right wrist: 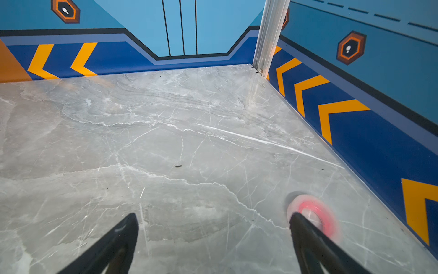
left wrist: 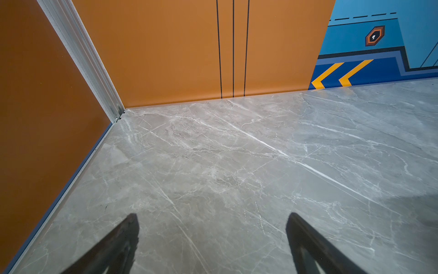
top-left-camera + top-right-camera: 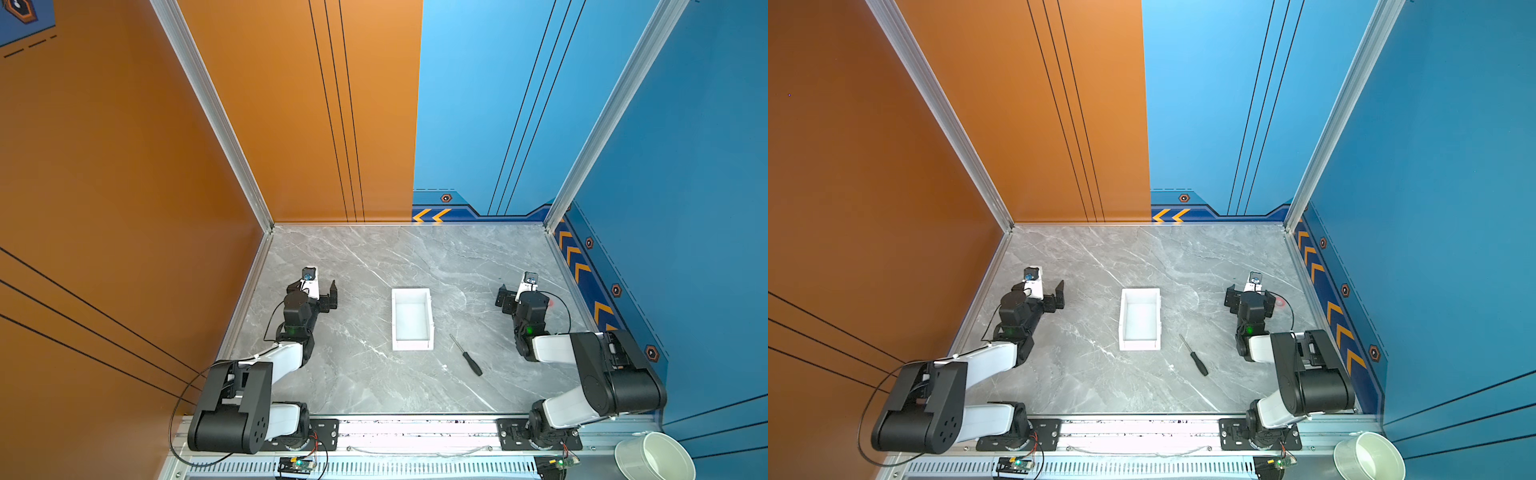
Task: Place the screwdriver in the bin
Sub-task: 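Move the right gripper over the black-handled screwdriver while the left arm lifts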
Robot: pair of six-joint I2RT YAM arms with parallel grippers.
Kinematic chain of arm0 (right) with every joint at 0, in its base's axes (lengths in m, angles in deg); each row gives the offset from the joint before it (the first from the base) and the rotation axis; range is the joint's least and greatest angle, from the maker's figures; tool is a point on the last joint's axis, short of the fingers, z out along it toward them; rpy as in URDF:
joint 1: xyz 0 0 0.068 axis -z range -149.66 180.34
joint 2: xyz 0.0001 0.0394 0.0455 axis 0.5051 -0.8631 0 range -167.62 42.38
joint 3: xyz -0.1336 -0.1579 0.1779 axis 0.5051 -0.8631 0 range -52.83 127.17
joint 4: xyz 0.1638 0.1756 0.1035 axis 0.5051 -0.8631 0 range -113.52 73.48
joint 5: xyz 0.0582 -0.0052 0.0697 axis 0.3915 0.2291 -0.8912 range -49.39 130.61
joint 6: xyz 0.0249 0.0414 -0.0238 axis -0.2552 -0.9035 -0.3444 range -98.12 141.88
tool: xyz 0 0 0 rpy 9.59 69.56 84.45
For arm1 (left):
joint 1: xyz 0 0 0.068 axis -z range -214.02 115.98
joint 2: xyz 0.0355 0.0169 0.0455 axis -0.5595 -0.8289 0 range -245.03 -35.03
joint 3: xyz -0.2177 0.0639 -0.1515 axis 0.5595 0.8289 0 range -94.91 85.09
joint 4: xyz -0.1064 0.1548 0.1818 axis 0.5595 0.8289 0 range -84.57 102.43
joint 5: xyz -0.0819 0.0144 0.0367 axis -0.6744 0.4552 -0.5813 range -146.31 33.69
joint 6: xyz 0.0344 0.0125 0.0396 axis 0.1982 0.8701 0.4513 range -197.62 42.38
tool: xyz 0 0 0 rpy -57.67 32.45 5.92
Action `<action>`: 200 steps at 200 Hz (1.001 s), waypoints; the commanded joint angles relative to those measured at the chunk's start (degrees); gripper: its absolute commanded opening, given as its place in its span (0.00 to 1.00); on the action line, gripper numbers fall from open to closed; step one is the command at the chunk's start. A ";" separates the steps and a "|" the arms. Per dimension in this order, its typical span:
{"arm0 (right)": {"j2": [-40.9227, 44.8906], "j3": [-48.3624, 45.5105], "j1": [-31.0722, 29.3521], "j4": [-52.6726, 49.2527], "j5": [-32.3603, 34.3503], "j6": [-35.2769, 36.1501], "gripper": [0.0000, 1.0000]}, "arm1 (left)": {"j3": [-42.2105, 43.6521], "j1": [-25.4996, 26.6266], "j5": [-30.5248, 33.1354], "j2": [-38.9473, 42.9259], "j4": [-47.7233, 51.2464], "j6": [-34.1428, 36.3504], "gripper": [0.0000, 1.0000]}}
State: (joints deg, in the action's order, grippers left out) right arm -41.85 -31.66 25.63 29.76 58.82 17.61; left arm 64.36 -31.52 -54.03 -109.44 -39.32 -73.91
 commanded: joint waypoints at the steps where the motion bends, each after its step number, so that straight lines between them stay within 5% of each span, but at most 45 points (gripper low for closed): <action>1: 7.72 5.90 -0.86 -12.77 3.96 0.06 1.00 | -3.51 0.57 0.09 1.89 7.97 1.53 0.98; 31: 15.62 14.98 -1.71 -38.57 6.16 -10.31 1.00 | -13.26 0.73 1.10 2.17 27.98 2.63 0.98; 67: 22.91 20.13 -8.22 -61.07 1.39 -18.42 1.00 | -27.44 3.08 -1.54 1.49 53.41 7.45 0.98; 103: 29.05 21.27 -20.52 -80.38 2.94 -28.77 0.76 | -42.14 6.34 -4.42 -3.28 76.95 9.79 1.00; 127: 31.79 18.39 -25.97 -84.74 -1.77 -35.87 0.51 | -45.26 7.58 -7.64 -4.29 81.77 8.16 0.98; 155: 29.91 16.38 -32.84 -86.89 -3.74 -39.85 0.61 | -45.52 8.61 -12.54 -3.14 82.52 7.72 0.98; 200: 22.53 14.25 -40.11 -86.16 -7.02 -40.73 0.64 | -45.12 9.60 -16.88 -0.50 84.47 8.80 1.00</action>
State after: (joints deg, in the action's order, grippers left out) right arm -16.78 -15.51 -12.34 -53.69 54.45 -20.35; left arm 20.12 -22.38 -66.33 -112.45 41.53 -66.00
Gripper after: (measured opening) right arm 0.641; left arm 0.991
